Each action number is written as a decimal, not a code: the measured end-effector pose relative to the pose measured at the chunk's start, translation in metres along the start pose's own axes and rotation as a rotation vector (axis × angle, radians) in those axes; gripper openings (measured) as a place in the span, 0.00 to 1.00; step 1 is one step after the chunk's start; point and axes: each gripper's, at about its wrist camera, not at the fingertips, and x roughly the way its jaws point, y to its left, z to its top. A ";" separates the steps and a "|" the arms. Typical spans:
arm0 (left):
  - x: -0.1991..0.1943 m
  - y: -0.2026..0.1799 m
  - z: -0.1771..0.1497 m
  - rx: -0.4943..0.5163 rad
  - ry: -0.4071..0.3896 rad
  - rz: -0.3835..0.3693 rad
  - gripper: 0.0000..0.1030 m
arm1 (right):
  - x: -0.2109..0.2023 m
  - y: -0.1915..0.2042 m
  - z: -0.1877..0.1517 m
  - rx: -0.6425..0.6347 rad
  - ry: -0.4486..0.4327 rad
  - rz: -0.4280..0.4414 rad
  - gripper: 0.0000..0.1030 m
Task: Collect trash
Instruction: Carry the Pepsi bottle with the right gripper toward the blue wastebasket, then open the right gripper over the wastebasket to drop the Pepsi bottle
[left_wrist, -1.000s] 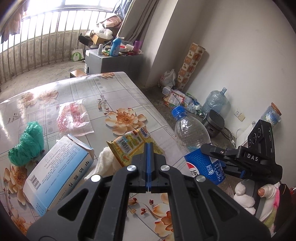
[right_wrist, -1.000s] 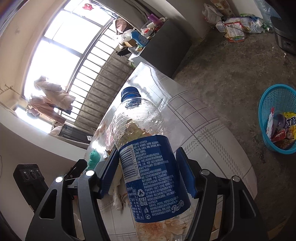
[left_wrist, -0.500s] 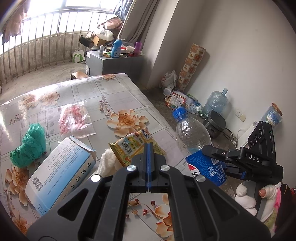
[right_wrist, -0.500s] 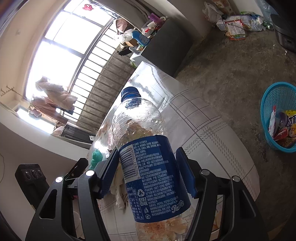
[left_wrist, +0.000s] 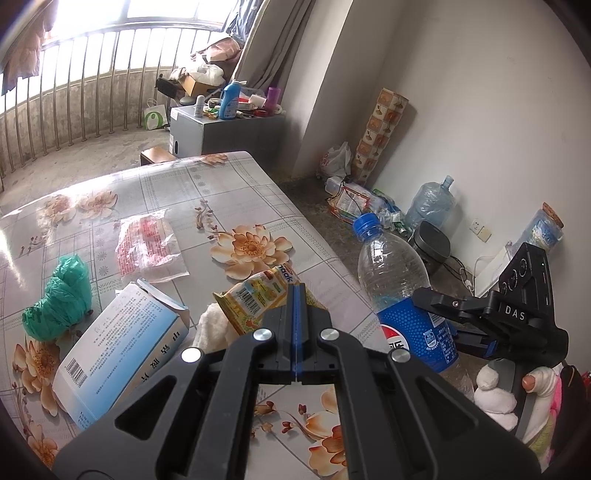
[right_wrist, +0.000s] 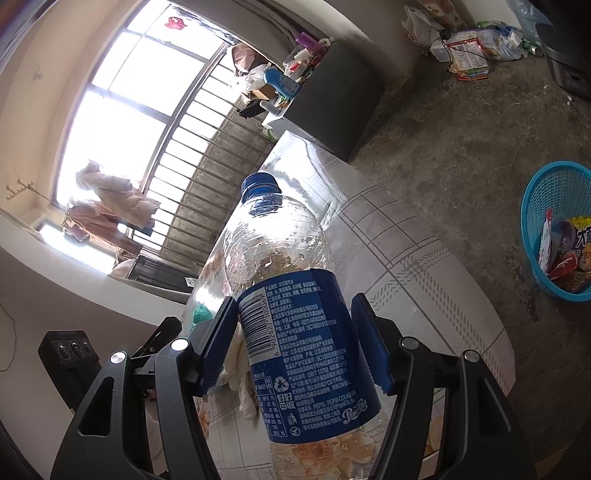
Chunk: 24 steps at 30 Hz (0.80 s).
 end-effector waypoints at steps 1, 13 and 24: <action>0.000 -0.003 0.003 0.008 -0.003 -0.005 0.00 | -0.004 -0.001 0.001 0.005 -0.010 0.008 0.60; 0.066 -0.111 0.042 0.195 0.099 -0.230 0.00 | -0.130 -0.067 0.029 0.140 -0.317 -0.044 0.60; 0.216 -0.221 0.020 0.344 0.448 -0.337 0.00 | -0.158 -0.192 0.027 0.429 -0.372 -0.286 0.60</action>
